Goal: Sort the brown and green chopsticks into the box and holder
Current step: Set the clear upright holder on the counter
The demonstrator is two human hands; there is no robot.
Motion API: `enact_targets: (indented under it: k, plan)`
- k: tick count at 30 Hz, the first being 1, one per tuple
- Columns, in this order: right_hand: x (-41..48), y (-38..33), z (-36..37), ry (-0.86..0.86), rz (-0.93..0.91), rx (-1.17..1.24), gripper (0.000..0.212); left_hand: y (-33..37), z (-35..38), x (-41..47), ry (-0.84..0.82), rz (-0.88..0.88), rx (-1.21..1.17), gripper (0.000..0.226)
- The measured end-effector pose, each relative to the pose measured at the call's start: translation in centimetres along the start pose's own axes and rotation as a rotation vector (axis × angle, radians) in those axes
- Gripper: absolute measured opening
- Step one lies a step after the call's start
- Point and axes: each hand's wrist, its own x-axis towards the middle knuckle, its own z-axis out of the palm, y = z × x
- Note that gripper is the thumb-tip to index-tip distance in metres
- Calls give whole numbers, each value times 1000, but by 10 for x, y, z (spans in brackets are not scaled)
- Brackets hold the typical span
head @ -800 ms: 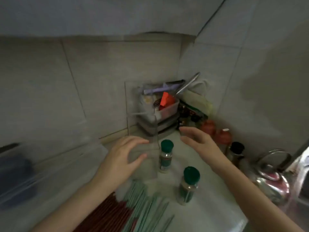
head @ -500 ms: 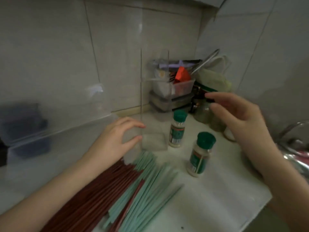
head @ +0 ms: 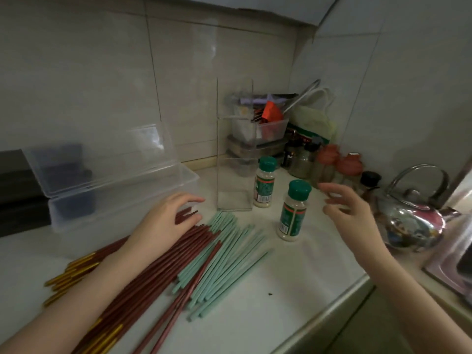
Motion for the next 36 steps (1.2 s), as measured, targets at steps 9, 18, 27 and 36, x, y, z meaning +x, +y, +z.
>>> enact_targets:
  k: [9, 18, 27, 36]
  plan:
    - [114, 47, 51, -701, 83, -129, 47, 21, 30, 59, 71, 99, 32, 40]
    - [142, 71, 97, -478, 75, -10, 57, 32, 40, 99, 239, 225, 163, 41]
    - [179, 75, 127, -289, 151, -16, 56, 22, 47, 106, 213, 189, 26, 32]
    - [110, 68, 43, -260, 188, 98, 47, 22, 45, 104, 188, 168, 8, 34]
